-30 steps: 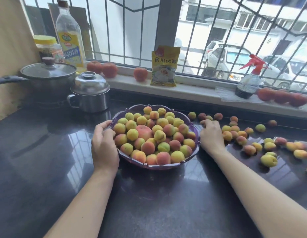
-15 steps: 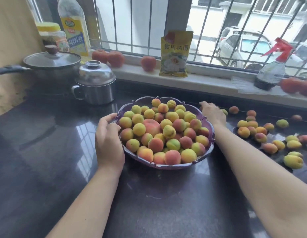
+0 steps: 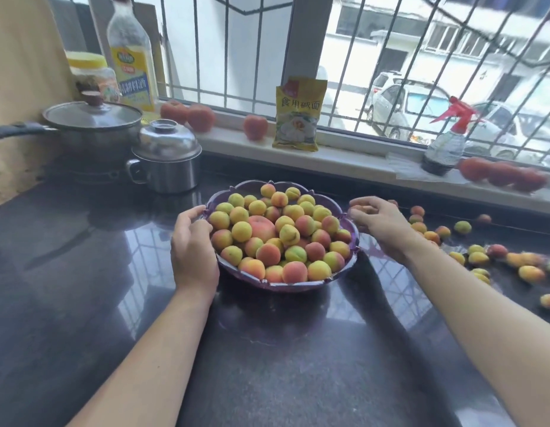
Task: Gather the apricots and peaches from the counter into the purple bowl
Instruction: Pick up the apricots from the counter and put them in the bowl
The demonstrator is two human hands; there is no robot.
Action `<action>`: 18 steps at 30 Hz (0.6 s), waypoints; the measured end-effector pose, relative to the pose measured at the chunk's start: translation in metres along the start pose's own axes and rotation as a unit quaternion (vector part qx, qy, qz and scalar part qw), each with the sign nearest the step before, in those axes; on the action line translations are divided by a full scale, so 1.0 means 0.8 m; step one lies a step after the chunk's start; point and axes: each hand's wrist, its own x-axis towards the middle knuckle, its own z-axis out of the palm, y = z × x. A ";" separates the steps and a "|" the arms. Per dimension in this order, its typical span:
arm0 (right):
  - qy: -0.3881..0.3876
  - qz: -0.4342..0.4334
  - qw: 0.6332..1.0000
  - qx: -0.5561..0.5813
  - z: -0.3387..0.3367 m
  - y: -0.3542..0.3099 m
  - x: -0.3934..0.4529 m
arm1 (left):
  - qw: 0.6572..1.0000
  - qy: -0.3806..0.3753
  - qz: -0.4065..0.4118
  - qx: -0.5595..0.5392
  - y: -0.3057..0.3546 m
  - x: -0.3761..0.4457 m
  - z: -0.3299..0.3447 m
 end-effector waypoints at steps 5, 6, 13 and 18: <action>-0.060 -0.041 0.997 -0.007 0.001 -0.088 -0.010 | 1.000 -0.001 -0.007 -0.003 0.001 -0.001 -0.001; -0.076 -0.056 0.995 -0.038 0.008 -0.102 -0.011 | 1.000 0.000 -0.007 -0.006 0.000 -0.001 -0.001; -0.121 -0.149 0.933 -0.305 0.083 -0.141 -0.005 | 1.000 -0.005 -0.002 -0.015 0.001 -0.002 -0.002; -0.125 -0.124 0.920 -0.349 0.091 -0.146 0.006 | 1.000 -0.006 -0.005 -0.021 0.000 -0.002 -0.002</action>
